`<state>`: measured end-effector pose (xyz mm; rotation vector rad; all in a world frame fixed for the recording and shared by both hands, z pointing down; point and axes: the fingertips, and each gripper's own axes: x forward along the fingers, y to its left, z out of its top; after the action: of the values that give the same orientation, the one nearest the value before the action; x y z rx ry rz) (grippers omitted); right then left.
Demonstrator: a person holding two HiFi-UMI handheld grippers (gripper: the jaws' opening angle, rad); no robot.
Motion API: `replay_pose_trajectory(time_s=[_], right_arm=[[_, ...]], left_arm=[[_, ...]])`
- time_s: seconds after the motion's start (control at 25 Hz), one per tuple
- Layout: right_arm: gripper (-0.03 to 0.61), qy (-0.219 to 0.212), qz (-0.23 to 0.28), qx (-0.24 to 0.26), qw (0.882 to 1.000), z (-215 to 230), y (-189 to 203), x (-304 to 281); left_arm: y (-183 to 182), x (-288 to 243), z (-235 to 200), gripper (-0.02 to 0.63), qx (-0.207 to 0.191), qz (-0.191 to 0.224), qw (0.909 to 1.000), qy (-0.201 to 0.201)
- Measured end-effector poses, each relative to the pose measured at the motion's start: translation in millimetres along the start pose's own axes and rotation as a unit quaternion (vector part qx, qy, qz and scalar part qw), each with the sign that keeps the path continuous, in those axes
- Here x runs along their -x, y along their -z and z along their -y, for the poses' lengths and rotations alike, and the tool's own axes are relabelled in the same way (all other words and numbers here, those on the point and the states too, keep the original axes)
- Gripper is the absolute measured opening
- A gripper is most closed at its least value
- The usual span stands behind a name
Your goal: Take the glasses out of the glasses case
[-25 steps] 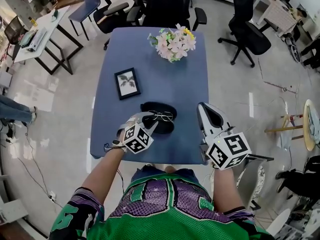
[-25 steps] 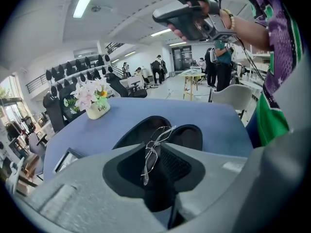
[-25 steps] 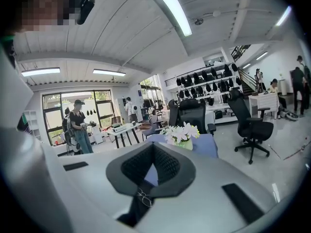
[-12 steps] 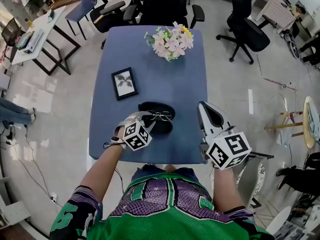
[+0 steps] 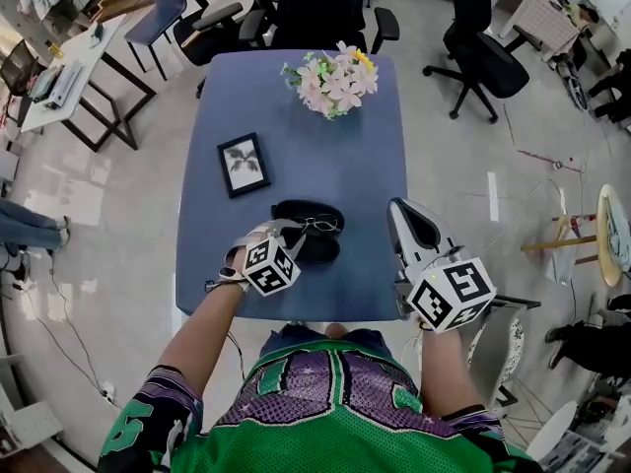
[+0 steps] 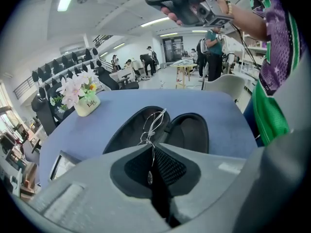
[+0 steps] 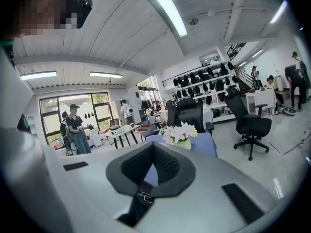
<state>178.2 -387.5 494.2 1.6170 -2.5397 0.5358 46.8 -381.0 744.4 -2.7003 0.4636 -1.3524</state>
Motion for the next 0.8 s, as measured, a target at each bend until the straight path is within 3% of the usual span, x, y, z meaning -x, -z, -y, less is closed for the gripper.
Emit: replay_pose_trajectory(time_s=[0.8], right_arm=[[0.002,-0.002,0.016,0.011,1.000,-20.9,-7.7,22.4]], left_arm=[[-25.7,36.6,-10.8,0.021,0.006,0.032,0.9981,-0.052]])
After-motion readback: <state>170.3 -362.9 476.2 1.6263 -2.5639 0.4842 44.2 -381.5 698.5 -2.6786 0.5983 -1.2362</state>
